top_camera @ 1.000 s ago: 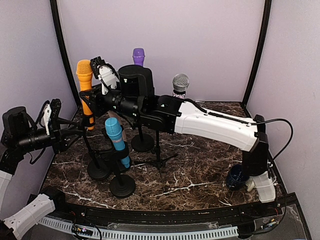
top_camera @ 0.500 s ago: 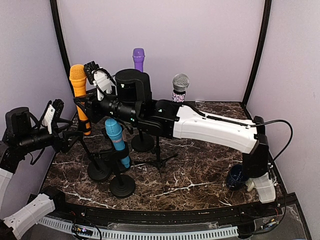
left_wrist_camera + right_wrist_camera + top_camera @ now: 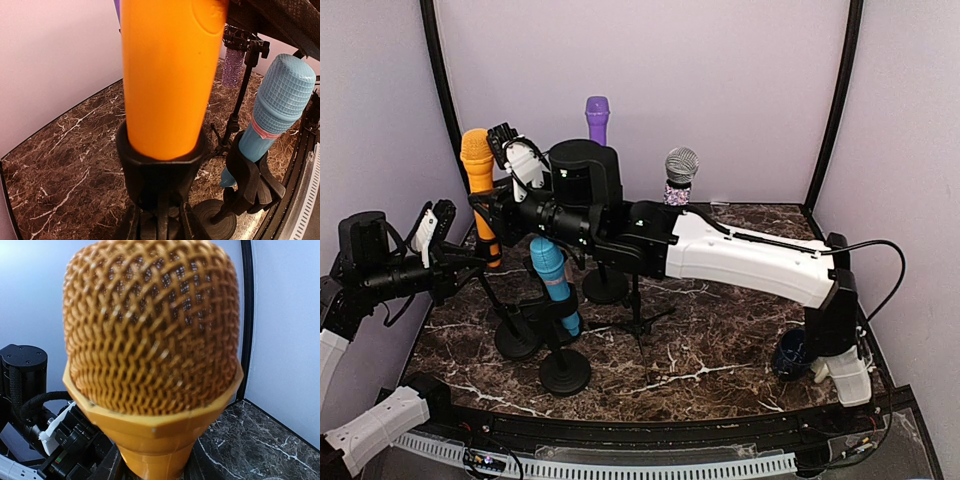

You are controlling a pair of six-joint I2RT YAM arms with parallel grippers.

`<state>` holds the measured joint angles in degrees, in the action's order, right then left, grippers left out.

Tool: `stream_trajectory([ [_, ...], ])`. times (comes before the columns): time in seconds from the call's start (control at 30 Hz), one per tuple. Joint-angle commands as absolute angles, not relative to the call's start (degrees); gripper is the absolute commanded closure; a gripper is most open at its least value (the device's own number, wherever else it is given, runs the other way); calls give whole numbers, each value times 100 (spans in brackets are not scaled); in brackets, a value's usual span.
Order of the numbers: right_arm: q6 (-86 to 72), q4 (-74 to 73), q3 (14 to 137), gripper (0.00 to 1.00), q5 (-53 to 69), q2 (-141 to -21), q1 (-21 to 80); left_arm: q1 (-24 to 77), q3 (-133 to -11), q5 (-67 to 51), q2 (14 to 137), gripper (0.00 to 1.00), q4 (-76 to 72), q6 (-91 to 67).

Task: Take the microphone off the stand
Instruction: Pass from the right arm to the left, then adjust the microphone stand with the microphone at the center of the board.

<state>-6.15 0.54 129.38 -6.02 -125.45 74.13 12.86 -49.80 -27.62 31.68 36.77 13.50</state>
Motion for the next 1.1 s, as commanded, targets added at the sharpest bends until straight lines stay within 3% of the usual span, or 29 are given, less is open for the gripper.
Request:
stream_trajectory([
  [0.0,-511,397,12906,75,-571,-12292,7528,1257,-4986,-2674,3124,95,3697,1311],
  [0.07,-503,472,12798,61,-571,-12219,7537,1257,-4984,-2607,3080,100,3702,1353],
  [0.13,-500,601,12634,38,-569,-12100,7549,1257,-4974,-2457,3047,100,3719,1396],
  [0.2,-505,733,12457,22,-579,-11973,7563,1257,-5018,-2190,3041,100,3736,1427],
  [0.37,-522,679,12290,4,-510,-11664,7604,1257,-5129,-1554,3142,100,3471,1299],
  [0.7,-643,523,11239,2,-766,-10730,7655,1258,-5467,-458,3810,100,2694,1202],
  [1.07,-1058,500,9399,1,-1180,-9696,7760,1244,-4923,205,4179,100,1055,1032],
])
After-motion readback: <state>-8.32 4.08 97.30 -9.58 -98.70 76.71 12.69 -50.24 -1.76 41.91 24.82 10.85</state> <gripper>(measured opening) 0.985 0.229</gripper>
